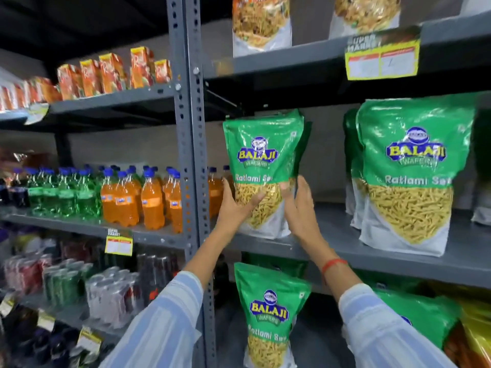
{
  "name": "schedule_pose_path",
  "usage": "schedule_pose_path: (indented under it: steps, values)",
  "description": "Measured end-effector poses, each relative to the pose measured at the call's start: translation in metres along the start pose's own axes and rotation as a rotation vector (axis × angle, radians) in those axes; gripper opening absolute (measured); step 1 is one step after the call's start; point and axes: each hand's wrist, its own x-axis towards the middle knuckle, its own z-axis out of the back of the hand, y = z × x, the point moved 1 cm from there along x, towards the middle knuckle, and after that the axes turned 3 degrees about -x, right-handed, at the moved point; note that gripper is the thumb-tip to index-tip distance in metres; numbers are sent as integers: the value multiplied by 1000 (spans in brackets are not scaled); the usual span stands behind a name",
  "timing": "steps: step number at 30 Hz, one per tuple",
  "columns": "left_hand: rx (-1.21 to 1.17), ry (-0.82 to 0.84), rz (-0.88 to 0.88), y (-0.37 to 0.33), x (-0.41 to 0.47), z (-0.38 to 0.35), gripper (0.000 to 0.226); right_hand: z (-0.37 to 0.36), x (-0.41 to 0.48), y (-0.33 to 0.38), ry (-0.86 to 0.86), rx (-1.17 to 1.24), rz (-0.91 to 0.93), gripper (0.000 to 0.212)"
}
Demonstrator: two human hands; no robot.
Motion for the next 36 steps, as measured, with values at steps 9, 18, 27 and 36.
schedule_pose_path:
  steps: [9, 18, 27, 36]
  values:
    - [-356, 187, 164, 52, 45, 2, 115, -21, 24, -43, 208, -28, -159, 134]
    - [-471, 392, 183, 50, 53, 0, 90, -30, 38, -62, 259, 106, -182, 116]
    - [-216, 447, 11, 57, 46, 2, 91, -19, 33, -50, 352, 240, -198, 101]
    - [-144, 470, -5, 58, 45, 2, 107, -14, 26, -46, 261, 286, -268, 97]
